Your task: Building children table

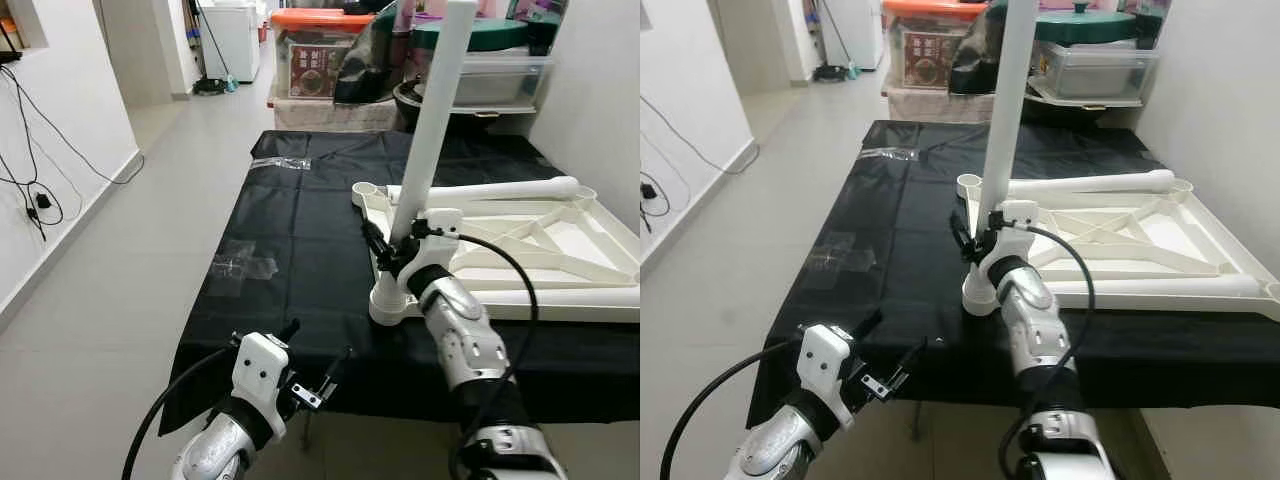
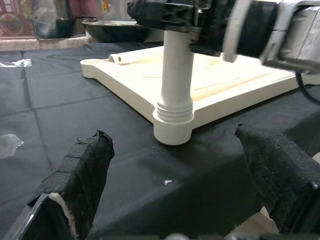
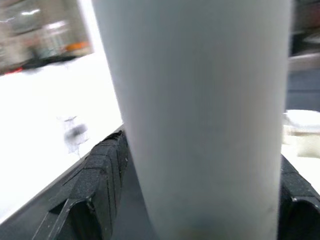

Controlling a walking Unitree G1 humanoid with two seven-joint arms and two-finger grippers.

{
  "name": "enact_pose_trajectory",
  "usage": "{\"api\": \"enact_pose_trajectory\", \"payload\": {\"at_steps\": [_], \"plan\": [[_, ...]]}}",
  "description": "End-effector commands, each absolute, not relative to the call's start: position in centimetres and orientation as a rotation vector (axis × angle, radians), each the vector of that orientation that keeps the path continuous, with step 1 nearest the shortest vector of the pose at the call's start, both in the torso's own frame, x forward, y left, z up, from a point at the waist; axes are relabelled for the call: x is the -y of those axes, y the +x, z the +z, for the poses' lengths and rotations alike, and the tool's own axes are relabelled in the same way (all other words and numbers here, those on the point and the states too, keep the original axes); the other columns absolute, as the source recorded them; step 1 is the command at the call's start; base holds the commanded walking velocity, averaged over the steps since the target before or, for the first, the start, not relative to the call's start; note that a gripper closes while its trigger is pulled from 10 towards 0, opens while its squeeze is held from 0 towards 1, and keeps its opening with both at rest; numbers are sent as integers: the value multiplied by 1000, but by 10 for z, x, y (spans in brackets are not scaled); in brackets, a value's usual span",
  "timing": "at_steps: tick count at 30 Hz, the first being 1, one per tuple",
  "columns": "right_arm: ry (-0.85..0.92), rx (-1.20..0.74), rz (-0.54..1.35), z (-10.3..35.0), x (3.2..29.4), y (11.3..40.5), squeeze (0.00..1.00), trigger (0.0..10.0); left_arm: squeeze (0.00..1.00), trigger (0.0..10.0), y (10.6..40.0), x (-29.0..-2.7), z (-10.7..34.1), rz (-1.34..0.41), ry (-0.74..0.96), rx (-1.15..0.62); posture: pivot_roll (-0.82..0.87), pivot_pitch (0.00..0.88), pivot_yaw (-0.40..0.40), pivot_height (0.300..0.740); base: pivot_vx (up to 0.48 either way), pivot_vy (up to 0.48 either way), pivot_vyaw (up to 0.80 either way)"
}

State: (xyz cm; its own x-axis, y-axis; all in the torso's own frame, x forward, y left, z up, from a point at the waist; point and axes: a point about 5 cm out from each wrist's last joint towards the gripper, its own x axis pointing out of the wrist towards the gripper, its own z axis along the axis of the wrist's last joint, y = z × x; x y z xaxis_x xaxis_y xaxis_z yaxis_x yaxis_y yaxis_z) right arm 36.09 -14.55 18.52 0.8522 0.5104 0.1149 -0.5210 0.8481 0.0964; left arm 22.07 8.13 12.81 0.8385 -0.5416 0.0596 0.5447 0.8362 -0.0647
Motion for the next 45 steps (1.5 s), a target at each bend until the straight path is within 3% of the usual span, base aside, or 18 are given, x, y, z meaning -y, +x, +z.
{"api": "enact_pose_trajectory", "payload": {"at_steps": [1,7,11,12,14,15,20,24,28,30,32,33,34,35,41,45], "plan": [[114,16,852,181,122,355,0,10000,0,10000,220,-80,123,-582,-84,16,76,20,-27,740,0,0,0],[48,-30,1156,183,113,350,0,10000,0,10000,219,-79,123,-591,-86,14,84,15,-28,740,0,0,0],[45,-52,1242,182,108,352,0,10000,0,10000,219,-79,123,-594,-88,12,90,14,-32,740,0,0,0],[40,-58,1261,182,107,352,0,4863,0,10000,219,-78,123,-594,-88,13,90,14,-32,740,0,0,0],[15,-89,1298,179,104,352,0,4863,0,10000,219,-78,123,-594,-89,12,93,10,-37,740,0,0,0],[6,-91,1306,177,102,352,0,0,0,10000,218,-78,122,-594,-89,12,93,8,-37,740,0,0,0],[-15,-78,1242,174,99,355,0,0,0,10000,218,-78,122,-595,-91,10,87,1,-34,740,0,0,0],[-4,-33,1087,173,100,362,0,0,0,10000,218,-78,121,-599,-90,8,84,0,-34,740,0,0,0],[0,-37,601,170,114,379,0,0,0,10000,217,-78,121,-603,-89,7,82,0,-30,740,0,0,0],[-1,-37,535,170,117,381,0,0,0,10000,217,-78,121,-603,-89,7,82,0,-30,740,0,0,0],[35,-44,121,163,139,378,0,0,0,10000,218,-79,121,-604,-88,6,71,5,-24,740,0,0,0],[35,-44,121,163,139,378,0,0,0,10000,218,-79,121,-604,-88,6,71,5,-24,740,0,0,0],[41,-46,-25,160,148,374,0,0,0,10000,219,-79,121,-605,-87,6,71,5,-24,740,0,0,0],[41,-46,-25,160,148,374,0,0,0,10000,219,-79,121,-605,-87,6,71,5,-24,740,0,0,0],[128,-63,-428,149,144,344,0,0,0,10000,221,-80,121,-601,-81,7,78,11,-25,740,0,0,0],[157,-116,-424,141,126,342,0,0,0,10000,221,-80,121,-600,-81,8,79,13,-28,740,0,0,0]]}}
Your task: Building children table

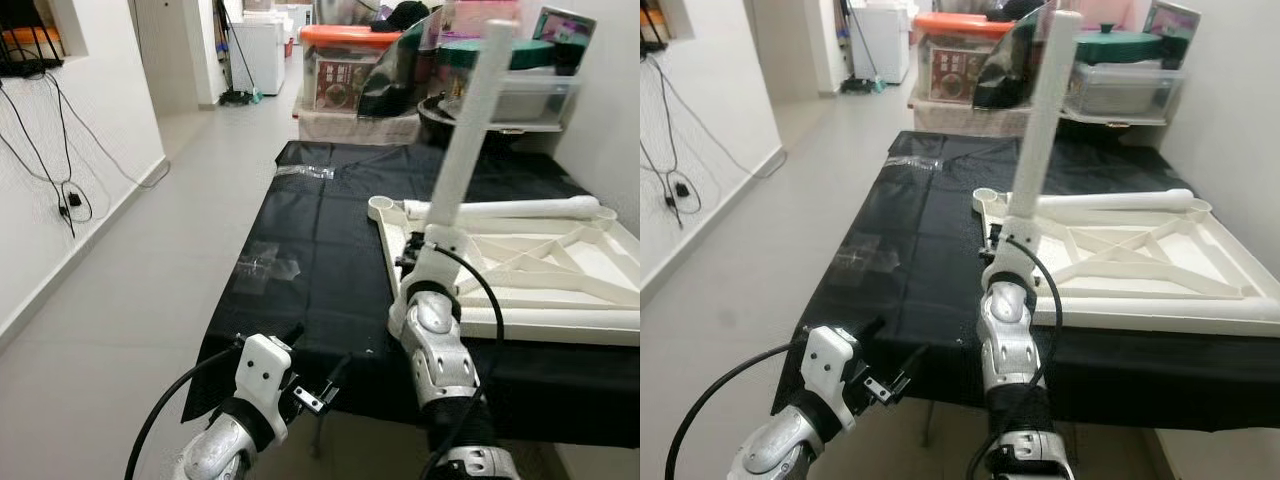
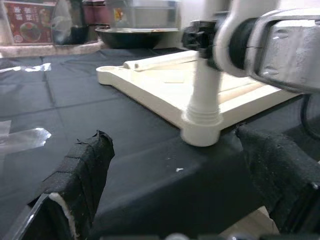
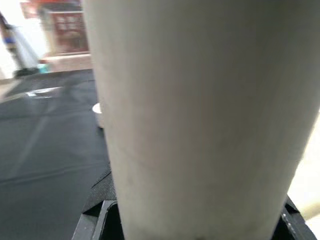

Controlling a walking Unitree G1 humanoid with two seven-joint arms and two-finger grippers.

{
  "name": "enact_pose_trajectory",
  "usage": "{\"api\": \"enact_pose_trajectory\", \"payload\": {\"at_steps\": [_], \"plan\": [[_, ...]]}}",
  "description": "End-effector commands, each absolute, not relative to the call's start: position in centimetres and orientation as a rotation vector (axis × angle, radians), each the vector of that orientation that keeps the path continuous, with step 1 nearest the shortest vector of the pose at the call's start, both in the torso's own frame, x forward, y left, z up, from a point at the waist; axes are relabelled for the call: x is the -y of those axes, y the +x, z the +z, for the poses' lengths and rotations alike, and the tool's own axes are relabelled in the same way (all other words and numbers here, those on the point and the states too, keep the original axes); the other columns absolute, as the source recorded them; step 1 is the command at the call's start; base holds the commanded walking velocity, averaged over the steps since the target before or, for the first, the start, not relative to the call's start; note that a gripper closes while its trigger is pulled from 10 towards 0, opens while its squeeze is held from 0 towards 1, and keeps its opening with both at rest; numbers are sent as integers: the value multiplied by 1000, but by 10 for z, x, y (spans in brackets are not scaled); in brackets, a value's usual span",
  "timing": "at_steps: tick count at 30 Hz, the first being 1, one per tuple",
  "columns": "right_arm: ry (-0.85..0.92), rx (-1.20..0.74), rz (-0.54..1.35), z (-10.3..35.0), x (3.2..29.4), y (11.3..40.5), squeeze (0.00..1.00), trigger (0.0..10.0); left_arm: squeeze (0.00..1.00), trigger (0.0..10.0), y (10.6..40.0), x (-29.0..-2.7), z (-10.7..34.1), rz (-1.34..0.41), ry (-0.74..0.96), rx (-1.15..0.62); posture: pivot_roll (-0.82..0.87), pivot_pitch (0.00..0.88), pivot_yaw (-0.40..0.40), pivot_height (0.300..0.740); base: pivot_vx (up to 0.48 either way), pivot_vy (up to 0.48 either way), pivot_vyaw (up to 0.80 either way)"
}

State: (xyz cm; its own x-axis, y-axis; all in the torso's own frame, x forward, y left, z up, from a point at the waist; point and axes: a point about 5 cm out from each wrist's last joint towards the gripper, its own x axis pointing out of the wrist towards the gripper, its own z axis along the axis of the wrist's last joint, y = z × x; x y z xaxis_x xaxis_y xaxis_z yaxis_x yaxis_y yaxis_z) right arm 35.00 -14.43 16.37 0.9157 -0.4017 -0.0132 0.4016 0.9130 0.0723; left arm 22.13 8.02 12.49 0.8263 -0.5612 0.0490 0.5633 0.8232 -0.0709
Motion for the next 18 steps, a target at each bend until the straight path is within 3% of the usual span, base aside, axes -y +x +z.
{"api": "enact_pose_trajectory", "payload": {"at_steps": [1,2,3,4,11,12,13,17,18], "plan": [[158,-119,-414,141,122,342,0,0,0,10000,221,-79,121,-600,-82,8,79,13,-28,740,0,0,0],[158,-119,-414,141,122,342,0,0,0,10000,221,-79,121,-600,-82,8,79,13,-28,740,0,0,0],[163,-108,-380,142,118,344,0,10000,0,10000,221,-80,121,-599,-82,7,79,14,-29,740,0,0,0],[169,-73,-335,147,113,345,1000,10000,0,10000,221,-80,121,-599,-83,7,77,15,-27,740,0,0,0],[183,-10,-258,157,107,347,1000,10000,0,10000,221,-80,120,-602,-86,4,74,16,-24,740,0,0,0],[219,0,-173,159,106,350,0,10000,0,10000,222,-80,120,-603,-85,3,71,17,-23,740,0,0,0],[219,0,-173,159,106,350,0,10000,0,10000,222,-80,120,-603,-85,3,71,17,-23,740,0,0,0],[237,33,234,170,111,355,0,10000,0,10000,222,-79,120,-608,-85,1,70,16,-19,740,0,0,0],[237,33,234,170,111,355,0,10000,0,10000,222,-79,120,-608,-85,1,70,16,-19,740,0,0,0]]}}
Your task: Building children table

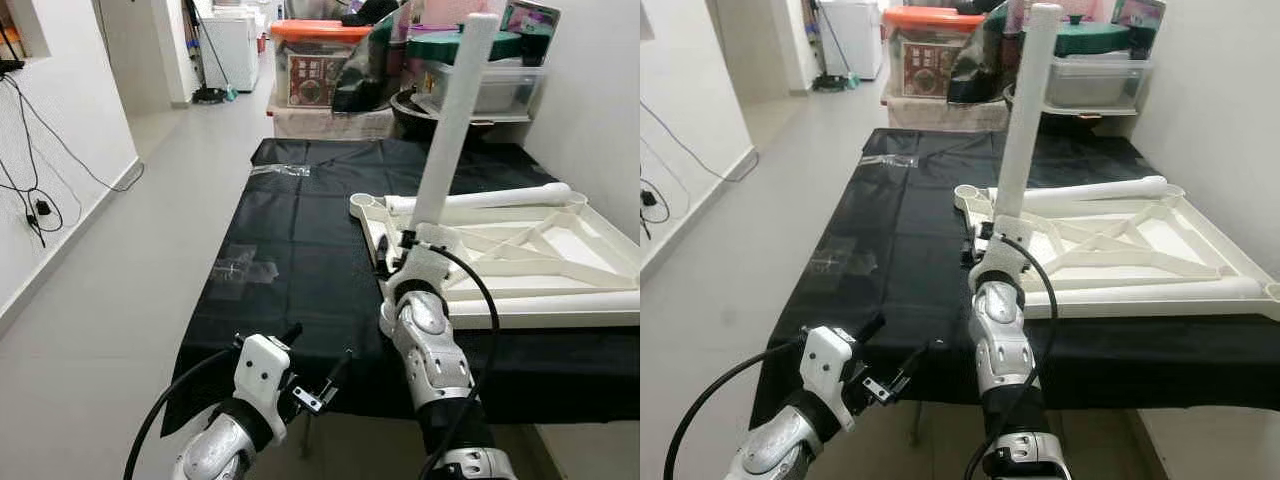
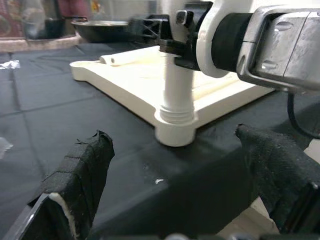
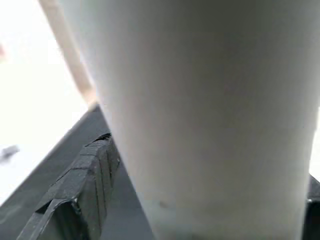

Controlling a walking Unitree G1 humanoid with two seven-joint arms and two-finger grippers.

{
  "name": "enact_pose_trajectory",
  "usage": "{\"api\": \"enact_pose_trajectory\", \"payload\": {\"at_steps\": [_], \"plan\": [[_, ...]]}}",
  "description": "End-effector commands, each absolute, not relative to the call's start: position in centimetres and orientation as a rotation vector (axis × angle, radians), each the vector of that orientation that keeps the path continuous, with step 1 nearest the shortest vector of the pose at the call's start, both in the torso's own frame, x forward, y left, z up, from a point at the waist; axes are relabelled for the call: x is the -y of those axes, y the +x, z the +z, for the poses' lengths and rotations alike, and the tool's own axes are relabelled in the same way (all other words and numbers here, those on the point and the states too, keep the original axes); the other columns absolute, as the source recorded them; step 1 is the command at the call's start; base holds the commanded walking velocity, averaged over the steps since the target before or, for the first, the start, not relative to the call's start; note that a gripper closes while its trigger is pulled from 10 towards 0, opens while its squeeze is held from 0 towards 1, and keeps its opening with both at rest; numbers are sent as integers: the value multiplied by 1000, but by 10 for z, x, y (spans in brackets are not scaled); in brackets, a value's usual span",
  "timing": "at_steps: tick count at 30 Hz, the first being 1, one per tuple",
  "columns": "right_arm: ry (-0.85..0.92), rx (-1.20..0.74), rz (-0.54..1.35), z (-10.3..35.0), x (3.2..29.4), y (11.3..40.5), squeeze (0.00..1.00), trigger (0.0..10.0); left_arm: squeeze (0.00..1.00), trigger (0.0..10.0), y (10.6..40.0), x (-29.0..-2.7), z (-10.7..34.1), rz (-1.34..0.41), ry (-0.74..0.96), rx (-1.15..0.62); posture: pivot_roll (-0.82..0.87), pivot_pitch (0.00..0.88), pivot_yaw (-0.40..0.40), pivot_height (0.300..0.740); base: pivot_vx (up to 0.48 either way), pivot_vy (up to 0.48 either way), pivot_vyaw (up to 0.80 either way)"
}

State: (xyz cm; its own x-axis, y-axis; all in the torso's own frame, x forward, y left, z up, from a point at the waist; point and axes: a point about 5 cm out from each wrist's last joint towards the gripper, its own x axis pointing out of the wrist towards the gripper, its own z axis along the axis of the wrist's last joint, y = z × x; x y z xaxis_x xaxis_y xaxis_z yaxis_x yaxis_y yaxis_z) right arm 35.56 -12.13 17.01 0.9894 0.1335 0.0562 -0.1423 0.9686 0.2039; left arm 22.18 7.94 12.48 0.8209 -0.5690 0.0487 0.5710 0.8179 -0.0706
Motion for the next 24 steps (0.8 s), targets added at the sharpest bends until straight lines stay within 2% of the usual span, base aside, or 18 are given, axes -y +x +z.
{"api": "enact_pose_trajectory", "payload": {"at_steps": [1,3,11,12,13,14,17,19,23,24], "plan": [[231,38,306,172,112,355,0,10000,0,10000,222,-79,120,-609,-85,1,69,16,-18,740,0,0,0],[195,22,510,172,114,353,0,10000,0,10000,223,-79,119,-611,-86,1,67,17,-17,740,0,0,0],[128,9,812,177,118,351,0,10000,0,10000,223,-79,119,-611,-86,1,74,12,-20,740,0,0,0],[94,-1,961,179,116,347,0,10000,0,10000,223,-79,119,-609,-86,1,75,12,-21,740,0,0,0],[94,-1,961,179,116,347,0,10000,0,10000,223,-79,119,-609,-86,1,75,12,-21,740,0,0,0],[88,-16,1112,181,113,342,0,10000,0,10000,223,-79,119,-608,-86,1,81,11,-25,740,0,0,0],[88,-16,1112,181,113,342,0,10000,0,10000,223,-79,119,-608,-86,1,81,11,-25,740,0,0,0],[53,-34,1290,186,106,342,0,10000,0,10000,223,-79,120,-605,-89,2,89,13,-25,740,0,0,0],[13,-71,1363,186,99,345,0,10000,0,10000,223,-80,120,-605,-90,1,90,14,-23,740,0,0,0],[4,-90,1397,184,95,344,0,8275,0,10000,223,-80,120,-606,-90,1,92,15,-23,740,0,0,0]]}}
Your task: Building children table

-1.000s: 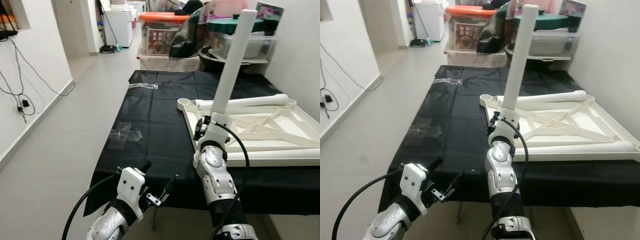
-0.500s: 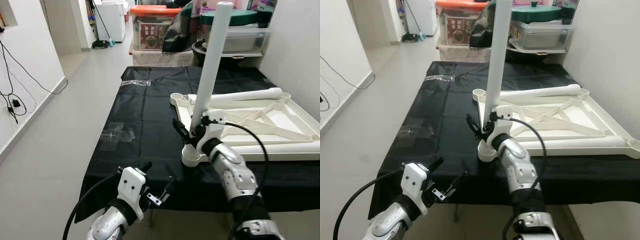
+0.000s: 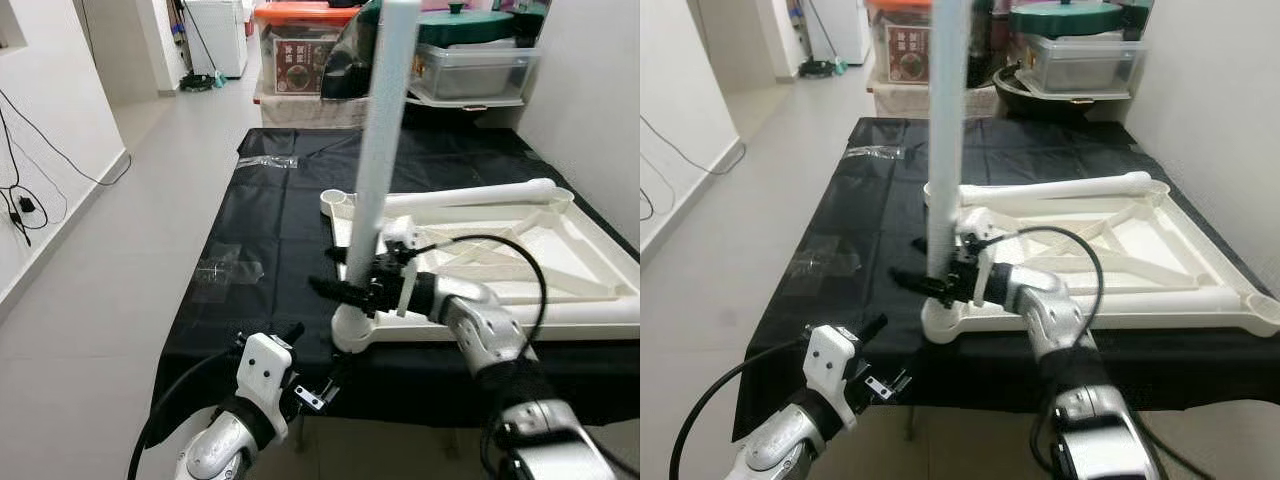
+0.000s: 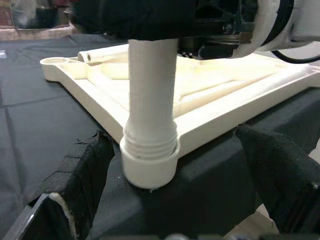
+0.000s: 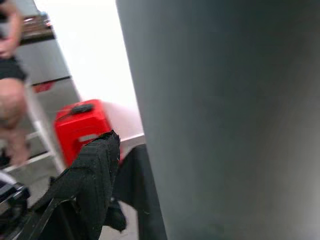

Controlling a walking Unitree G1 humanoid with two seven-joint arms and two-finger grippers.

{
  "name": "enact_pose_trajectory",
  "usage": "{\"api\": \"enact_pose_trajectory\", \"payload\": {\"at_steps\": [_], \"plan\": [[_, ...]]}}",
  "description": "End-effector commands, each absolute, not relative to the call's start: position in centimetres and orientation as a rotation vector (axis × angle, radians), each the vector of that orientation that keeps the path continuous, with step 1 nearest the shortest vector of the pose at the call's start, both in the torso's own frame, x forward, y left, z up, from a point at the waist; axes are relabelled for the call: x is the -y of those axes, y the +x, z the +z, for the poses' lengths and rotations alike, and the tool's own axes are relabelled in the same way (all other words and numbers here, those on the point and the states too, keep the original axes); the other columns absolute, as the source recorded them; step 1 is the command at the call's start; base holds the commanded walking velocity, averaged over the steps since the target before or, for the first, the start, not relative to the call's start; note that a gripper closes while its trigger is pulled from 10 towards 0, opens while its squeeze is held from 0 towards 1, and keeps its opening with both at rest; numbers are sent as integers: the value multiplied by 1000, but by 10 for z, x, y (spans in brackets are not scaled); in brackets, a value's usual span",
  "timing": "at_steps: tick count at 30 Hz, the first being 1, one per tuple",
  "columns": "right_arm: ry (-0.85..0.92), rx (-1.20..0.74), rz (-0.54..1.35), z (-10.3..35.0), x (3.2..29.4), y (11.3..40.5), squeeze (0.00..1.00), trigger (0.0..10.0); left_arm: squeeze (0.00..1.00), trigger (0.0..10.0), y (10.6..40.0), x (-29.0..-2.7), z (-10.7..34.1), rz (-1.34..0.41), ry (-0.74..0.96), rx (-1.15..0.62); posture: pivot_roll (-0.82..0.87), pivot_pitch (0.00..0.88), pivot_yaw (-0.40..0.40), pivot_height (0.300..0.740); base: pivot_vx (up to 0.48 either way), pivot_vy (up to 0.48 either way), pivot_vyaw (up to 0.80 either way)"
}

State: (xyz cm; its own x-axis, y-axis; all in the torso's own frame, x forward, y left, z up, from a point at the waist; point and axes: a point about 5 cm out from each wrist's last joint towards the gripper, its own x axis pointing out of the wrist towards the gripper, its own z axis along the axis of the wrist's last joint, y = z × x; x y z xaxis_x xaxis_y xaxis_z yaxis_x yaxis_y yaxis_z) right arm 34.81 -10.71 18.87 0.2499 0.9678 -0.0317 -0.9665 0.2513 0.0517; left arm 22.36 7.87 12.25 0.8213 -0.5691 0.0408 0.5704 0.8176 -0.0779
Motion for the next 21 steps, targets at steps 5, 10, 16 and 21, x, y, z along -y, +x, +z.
{"api": "enact_pose_trajectory", "payload": {"at_steps": [5,10,16,21], "plan": [[-13,-117,1442,180,92,344,0,0,0,10000,222,-80,120,-608,-90,1,92,16,-22,740,0,0,0],[-42,-97,1299,172,90,352,0,0,0,10000,222,-79,121,-608,-90,-1,90,16,-23,740,0,0,0],[6,-9,1146,177,85,354,0,0,0,10000,222,-78,120,-610,-90,1,91,12,-27,740,0,0,0],[52,13,704,179,95,372,0,0,0,10000,222,-78,120,-608,-90,1,84,5,-31,740,0,0,0]]}}
